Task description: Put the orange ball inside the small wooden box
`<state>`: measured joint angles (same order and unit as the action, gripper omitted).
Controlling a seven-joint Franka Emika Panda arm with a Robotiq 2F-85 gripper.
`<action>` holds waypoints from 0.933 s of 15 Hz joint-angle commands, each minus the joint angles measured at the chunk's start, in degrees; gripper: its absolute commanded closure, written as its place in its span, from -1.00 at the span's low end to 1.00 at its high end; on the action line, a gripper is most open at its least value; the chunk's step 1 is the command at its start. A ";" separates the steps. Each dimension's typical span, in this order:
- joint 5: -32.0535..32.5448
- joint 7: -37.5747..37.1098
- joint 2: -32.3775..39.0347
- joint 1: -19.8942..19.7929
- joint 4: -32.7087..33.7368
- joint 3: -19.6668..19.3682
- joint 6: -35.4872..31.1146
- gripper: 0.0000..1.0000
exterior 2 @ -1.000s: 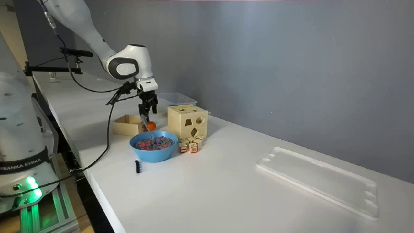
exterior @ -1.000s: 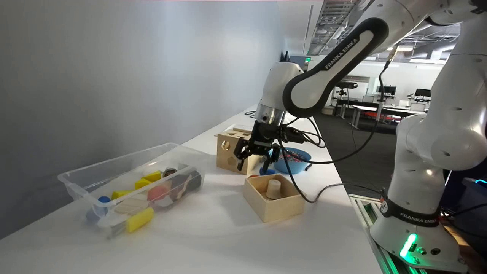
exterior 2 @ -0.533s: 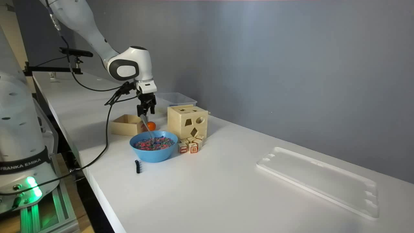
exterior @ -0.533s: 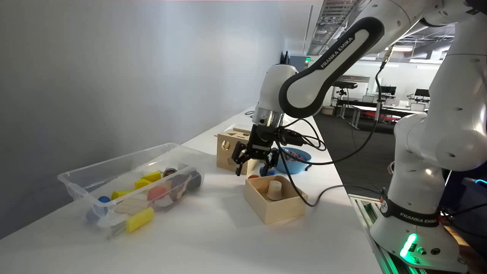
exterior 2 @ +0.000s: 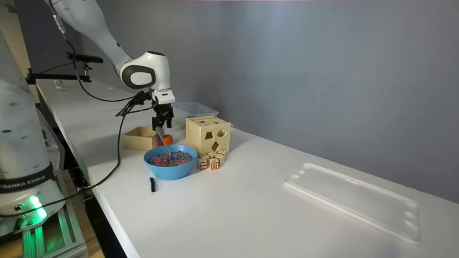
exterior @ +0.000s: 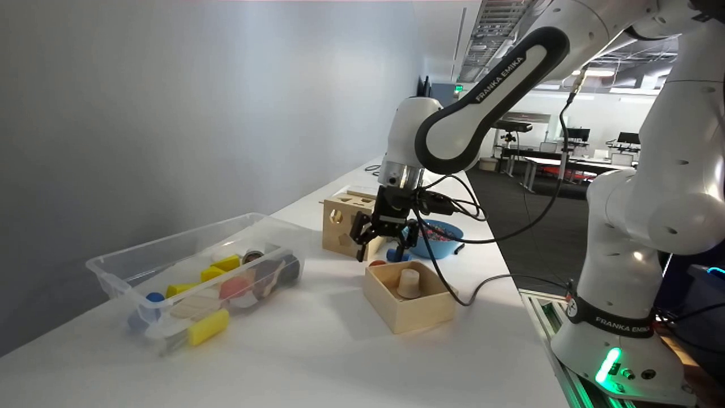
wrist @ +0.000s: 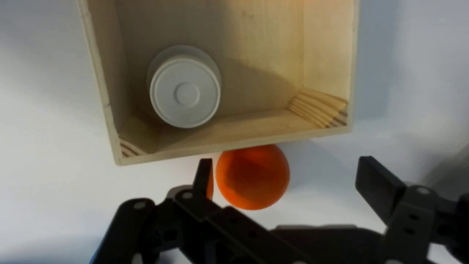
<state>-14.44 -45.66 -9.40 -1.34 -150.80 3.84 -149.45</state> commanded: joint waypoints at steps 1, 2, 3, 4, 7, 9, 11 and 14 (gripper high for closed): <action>1.49 -0.41 0.47 -0.06 -0.10 -0.11 1.69 -1.00; 2.37 -1.18 0.45 -0.38 -0.26 -0.05 2.24 -1.00; 2.73 -1.39 0.26 -0.56 -0.51 -0.13 2.24 -1.00; 3.39 -1.61 0.17 -0.74 -0.65 -0.17 2.17 -1.00; 6.69 -2.37 0.40 -1.49 -0.88 -0.03 0.67 -1.00; 8.65 -2.99 1.05 -1.64 -0.86 0.23 -0.82 -1.00; 9.50 -3.12 1.83 -1.39 -0.71 0.36 -1.61 -1.00; 11.10 -3.55 2.92 -1.42 -0.88 0.38 -3.16 -1.00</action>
<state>-6.05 -47.28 -7.83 -2.51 -151.30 3.93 -150.16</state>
